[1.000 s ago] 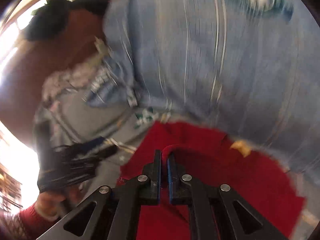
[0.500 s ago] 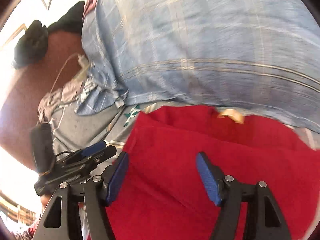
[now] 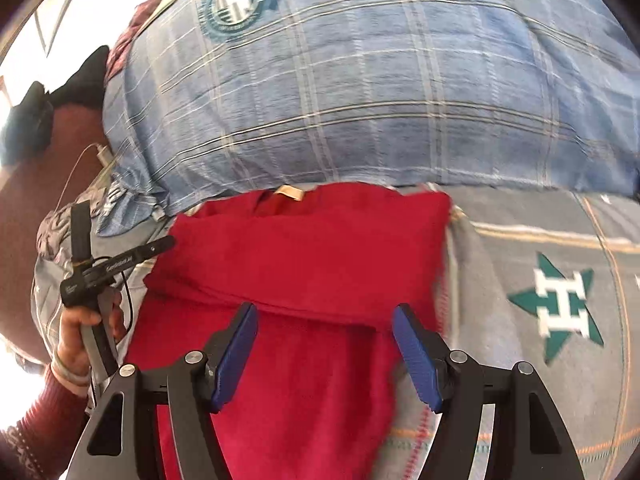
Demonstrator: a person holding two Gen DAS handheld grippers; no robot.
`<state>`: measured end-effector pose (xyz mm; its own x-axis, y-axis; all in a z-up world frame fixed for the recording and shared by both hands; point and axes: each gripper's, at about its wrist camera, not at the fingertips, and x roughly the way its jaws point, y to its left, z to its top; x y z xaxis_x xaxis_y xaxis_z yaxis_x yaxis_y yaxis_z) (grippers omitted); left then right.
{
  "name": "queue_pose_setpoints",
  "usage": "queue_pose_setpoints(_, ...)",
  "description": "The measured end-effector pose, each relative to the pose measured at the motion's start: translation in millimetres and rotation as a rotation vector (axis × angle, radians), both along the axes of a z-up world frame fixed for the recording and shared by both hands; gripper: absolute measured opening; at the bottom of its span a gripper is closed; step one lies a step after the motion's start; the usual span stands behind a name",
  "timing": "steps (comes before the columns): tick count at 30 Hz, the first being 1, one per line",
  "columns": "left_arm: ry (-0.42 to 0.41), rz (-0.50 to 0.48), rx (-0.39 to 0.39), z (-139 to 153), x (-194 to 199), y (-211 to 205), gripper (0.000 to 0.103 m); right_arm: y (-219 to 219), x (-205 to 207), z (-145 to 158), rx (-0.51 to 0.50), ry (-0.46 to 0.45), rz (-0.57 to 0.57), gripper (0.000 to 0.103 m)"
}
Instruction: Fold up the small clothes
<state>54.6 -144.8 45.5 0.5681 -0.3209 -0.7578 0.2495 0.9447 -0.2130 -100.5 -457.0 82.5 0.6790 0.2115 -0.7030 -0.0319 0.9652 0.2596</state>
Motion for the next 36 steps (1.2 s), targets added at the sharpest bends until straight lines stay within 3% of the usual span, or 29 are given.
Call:
queue_pose_setpoints(2, 0.053, -0.015, 0.048, -9, 9, -11, 0.035, -6, -4, -3, 0.007, 0.001, -0.017, 0.067)
queue_pose_setpoints(3, 0.059, -0.01, 0.062, -10, 12, -12, 0.032, -6, -4, -3, 0.0, 0.0, -0.029, 0.067)
queue_pose_setpoints(5, 0.055, -0.016, 0.064, -8, 13, -12, 0.009, -10, -5, -4, -0.025, -0.004, -0.052, 0.067)
queue_pose_setpoints(7, 0.052, -0.014, 0.035, 3, 11, -5, 0.005, -13, -5, -5, -0.066, -0.009, -0.076, 0.067)
queue_pose_setpoints(11, 0.011, 0.008, -0.025, 27, 6, 18, 0.005, -17, 1, -11, -0.108, 0.003, -0.107, 0.067)
queue_pose_setpoints(13, -0.006, 0.03, -0.008, 31, 3, 26, 0.005, -20, 6, -14, -0.089, 0.006, -0.114, 0.067)
queue_pose_setpoints(18, 0.021, 0.047, 0.013, 14, -5, 36, 0.005, -16, 19, -10, -0.067, -0.009, -0.141, 0.067)
queue_pose_setpoints(20, 0.022, 0.053, 0.012, 9, -9, 33, 0.005, -8, 29, -8, -0.118, -0.007, -0.155, 0.067)
queue_pose_setpoints(24, 0.025, 0.075, -0.003, 1, -8, 32, 0.005, 13, 49, -12, -0.28, -0.005, -0.145, 0.026)
queue_pose_setpoints(26, 0.016, 0.074, 0.003, 1, -9, 32, 0.005, 16, 58, -25, -0.382, 0.054, -0.157, 0.024)
queue_pose_setpoints(29, 0.015, 0.079, 0.027, -1, -9, 30, 0.006, 8, 56, -43, -0.384, 0.107, -0.149, 0.024)
queue_pose_setpoints(36, -0.009, 0.084, 0.099, -1, -11, 21, 0.006, 9, 44, -20, -0.348, 0.058, -0.164, 0.025)
